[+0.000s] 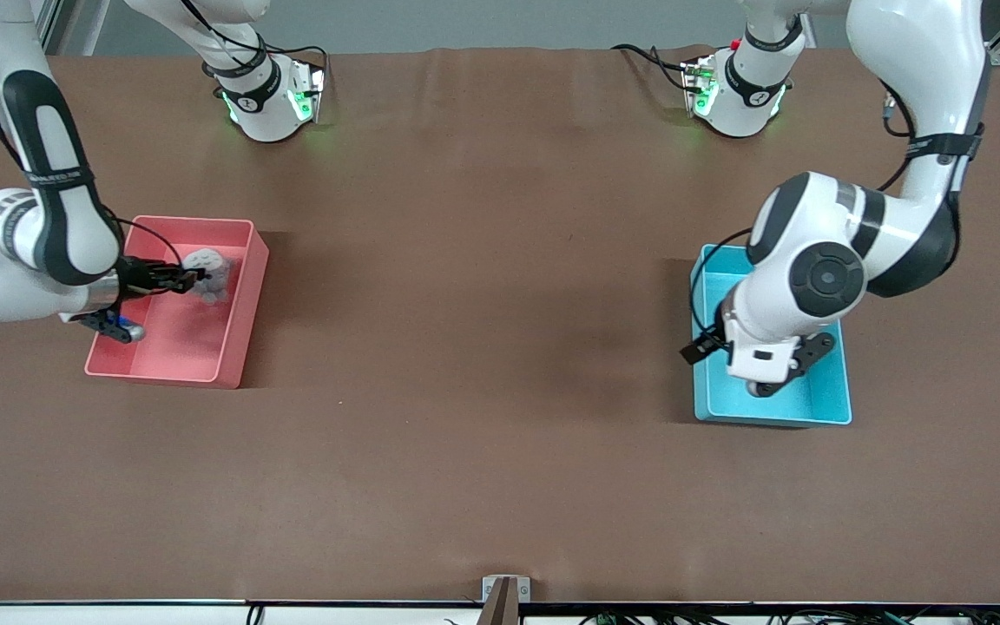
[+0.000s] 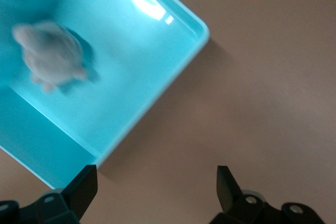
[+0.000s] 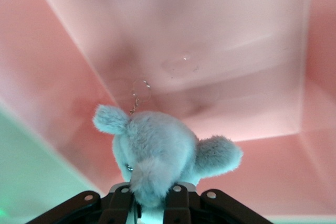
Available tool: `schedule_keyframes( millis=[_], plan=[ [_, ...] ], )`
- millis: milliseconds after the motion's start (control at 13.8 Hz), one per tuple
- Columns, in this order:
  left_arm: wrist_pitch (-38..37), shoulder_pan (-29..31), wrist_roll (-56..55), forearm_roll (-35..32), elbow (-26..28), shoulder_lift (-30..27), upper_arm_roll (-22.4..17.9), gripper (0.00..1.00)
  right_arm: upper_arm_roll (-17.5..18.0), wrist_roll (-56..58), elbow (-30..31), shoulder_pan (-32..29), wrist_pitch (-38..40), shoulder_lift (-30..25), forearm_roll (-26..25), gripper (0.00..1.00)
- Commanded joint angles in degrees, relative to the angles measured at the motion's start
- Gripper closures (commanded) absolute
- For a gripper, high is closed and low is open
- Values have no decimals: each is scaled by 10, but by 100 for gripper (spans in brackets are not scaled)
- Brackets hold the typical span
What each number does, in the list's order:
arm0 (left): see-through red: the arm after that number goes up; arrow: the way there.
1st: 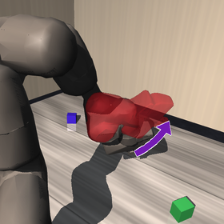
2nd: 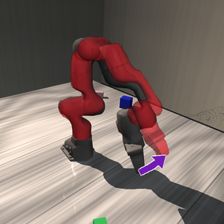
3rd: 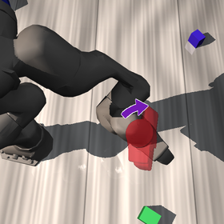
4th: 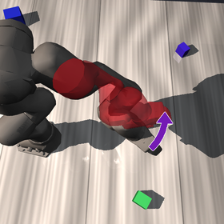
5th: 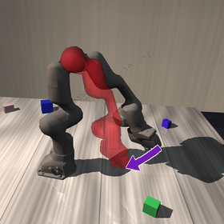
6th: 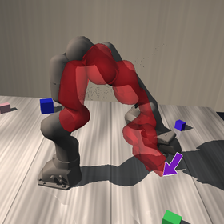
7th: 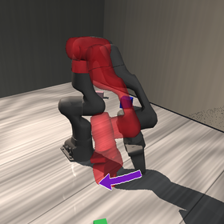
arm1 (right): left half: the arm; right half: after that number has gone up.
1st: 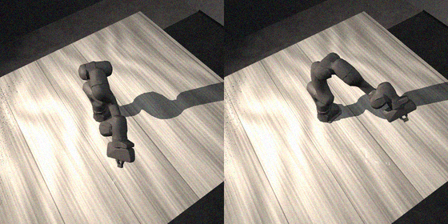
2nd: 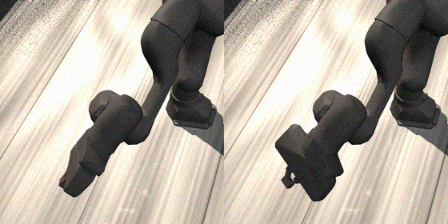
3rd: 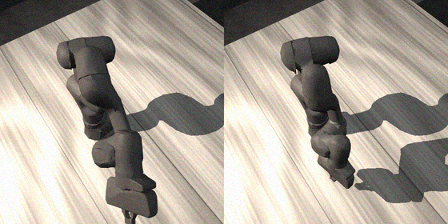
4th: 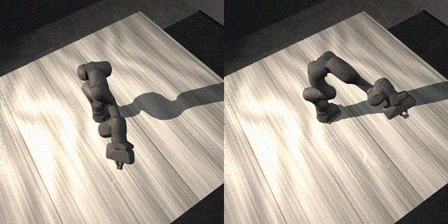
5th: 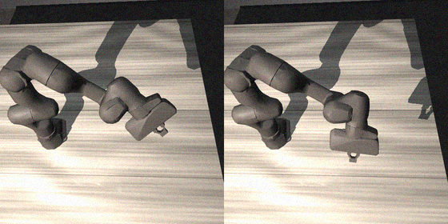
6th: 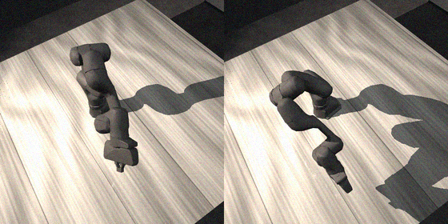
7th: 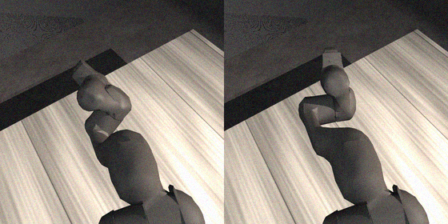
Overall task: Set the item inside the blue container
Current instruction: 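Lift the Totoro plush with the right gripper while the left gripper withdraws, then set the Totoro plush on the table middle and open the right gripper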
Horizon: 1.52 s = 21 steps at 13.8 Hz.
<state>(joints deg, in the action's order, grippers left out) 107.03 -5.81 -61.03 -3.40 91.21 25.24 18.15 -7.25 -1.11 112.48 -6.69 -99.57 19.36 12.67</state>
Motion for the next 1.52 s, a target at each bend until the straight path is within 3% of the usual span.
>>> schedule_keyframes(
  millis=[0,435,724,942,1231,1448],
  plan=[
    [14,-31,-54,28,-45,38,4,0,7,-83,-79,16,70,3,-14,100],
    [67,-45,-88,22,-40,48,0,0,8,-347,-95,162,51,-6,31,100],
    [67,-39,-88,-8,-25,60,-2,0,8,-551,-94,299,-76,6,60,100],
    [67,-37,-87,-9,-21,61,-4,0,8,-678,-107,396,-212,68,71,100],
    [69,-39,-88,-8,-22,66,-4,0,7,-795,-189,472,-265,170,68,100],
    [69,-40,-111,-7,-22,69,-3,0,7,-842,-197,505,-327,197,64,100]
  ],
)
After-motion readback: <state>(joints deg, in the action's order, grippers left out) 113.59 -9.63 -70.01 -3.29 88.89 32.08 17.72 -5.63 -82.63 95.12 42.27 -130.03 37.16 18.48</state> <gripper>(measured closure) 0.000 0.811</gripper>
